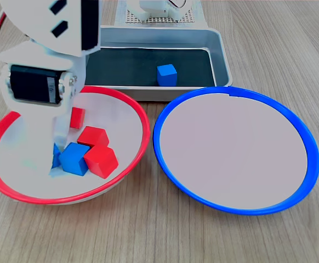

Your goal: Resolve any anomalies and move all blocks to matching dishes

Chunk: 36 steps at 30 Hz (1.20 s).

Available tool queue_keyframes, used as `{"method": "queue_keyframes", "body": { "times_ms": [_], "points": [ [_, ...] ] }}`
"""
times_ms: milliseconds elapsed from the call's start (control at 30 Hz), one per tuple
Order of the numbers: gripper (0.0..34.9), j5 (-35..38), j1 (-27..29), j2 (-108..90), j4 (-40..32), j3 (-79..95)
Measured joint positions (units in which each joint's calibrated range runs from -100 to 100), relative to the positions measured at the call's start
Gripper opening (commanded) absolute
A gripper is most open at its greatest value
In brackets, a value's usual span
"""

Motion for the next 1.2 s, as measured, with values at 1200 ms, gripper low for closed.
{"method": "queue_keyframes", "body": {
  "times_ms": [1200],
  "points": [
    [0.3, -2.88, -0.62, -0.94, 0.24, -2.45]
  ]
}}
